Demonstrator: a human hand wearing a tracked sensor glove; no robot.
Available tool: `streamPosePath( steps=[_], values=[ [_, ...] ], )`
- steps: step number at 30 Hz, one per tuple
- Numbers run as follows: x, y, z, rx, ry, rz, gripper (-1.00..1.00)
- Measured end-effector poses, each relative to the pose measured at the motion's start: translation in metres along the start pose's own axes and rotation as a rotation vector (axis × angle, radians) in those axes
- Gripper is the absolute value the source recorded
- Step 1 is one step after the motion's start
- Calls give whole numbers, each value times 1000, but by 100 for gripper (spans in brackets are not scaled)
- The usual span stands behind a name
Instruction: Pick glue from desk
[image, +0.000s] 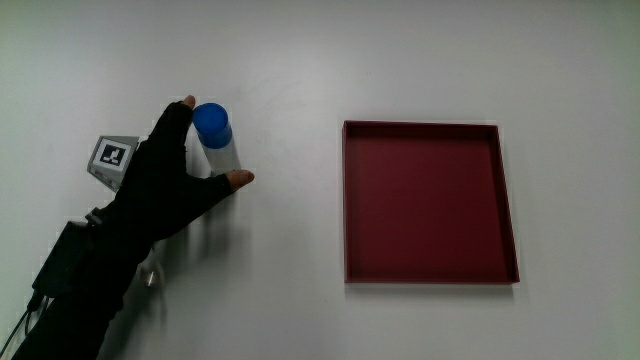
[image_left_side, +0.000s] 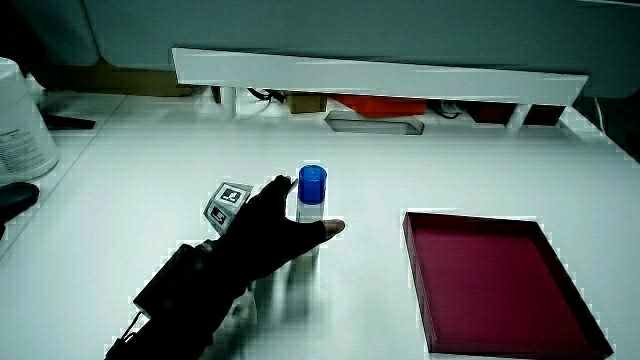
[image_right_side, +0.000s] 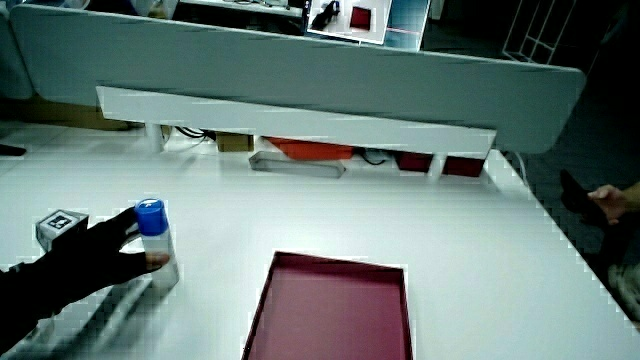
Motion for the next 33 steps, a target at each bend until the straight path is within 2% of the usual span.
streamPosePath(
  steps=[1,4,5,6,7,8,9,10,11,12,13,14,16,17,18,20,21,22,24,27,30,33],
  values=[
    [2,5,0,-12,-88,36,0],
    [8,21,-1,-9,-189,-28,0],
    [7,26,-1,-19,-146,-16,0],
    [8,31,-2,-21,-179,-6,0],
    [11,35,-2,-27,-166,13,0],
    [15,38,-2,-28,-197,30,0],
    [16,43,-3,-33,-209,28,0],
    [16,48,-4,-36,-221,-2,0],
    [18,51,-5,-35,-251,5,0],
    [22,54,-6,-44,-257,39,0],
    [19,59,-8,-45,-255,19,0],
    [20,62,-9,-50,-254,34,0],
    [20,69,-13,-47,-294,14,0],
    [22,72,-14,-57,-284,47,0],
    [20,76,-16,-56,-286,47,0],
    [22,82,-20,-58,-322,20,0],
    [23,83,-21,-60,-318,40,0],
    [19,86,-24,-60,-320,22,0],
    [21,89,-26,-64,-336,33,0],
    [21,90,-29,-67,-320,38,0],
    [22,91,-31,-57,-349,28,0],
    [21,91,-30,-31,-349,34,13]
  ],
)
